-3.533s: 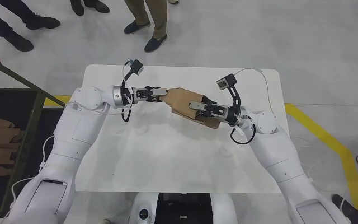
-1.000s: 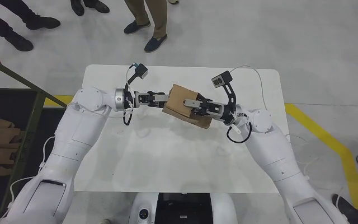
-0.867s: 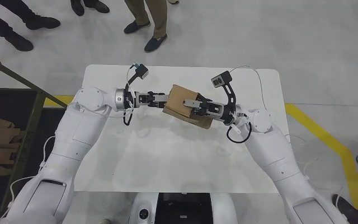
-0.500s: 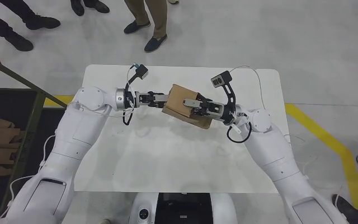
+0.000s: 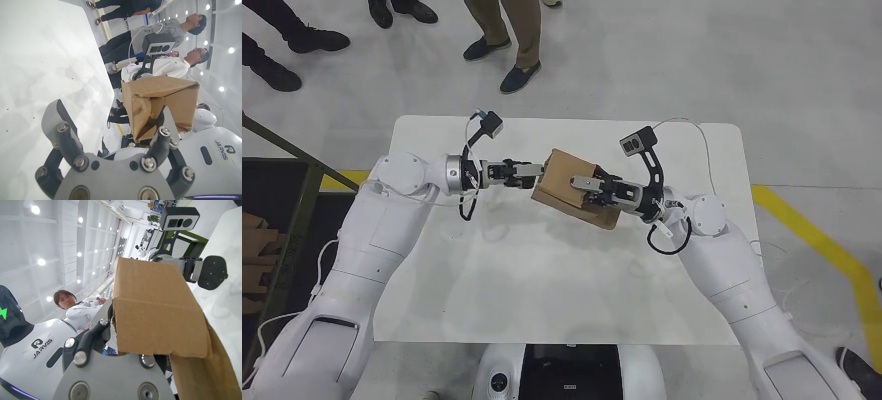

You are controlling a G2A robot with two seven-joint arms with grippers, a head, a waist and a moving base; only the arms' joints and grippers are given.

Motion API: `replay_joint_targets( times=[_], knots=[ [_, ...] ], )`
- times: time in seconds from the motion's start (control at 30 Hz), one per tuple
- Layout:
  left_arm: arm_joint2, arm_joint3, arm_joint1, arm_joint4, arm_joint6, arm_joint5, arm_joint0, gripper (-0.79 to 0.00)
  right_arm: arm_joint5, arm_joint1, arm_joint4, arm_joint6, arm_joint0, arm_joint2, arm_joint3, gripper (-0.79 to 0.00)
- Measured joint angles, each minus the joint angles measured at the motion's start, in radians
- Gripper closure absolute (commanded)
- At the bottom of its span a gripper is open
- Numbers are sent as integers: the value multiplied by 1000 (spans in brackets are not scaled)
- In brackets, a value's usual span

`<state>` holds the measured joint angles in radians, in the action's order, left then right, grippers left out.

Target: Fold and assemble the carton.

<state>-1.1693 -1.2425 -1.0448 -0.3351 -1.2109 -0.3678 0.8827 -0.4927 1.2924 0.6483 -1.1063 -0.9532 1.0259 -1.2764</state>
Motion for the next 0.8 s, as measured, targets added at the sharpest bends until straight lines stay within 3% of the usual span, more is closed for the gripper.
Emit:
replay_joint_targets(
  times=[0.37,0.8],
  knots=[
    [-69,-41,12,-53,49,-147,53,-785,63,-4,16,-37,4,13,12,0],
    [8,-78,8,103,69,-67,39,-785,77,-9,2,-57,-9,30,-2,0]
  ],
)
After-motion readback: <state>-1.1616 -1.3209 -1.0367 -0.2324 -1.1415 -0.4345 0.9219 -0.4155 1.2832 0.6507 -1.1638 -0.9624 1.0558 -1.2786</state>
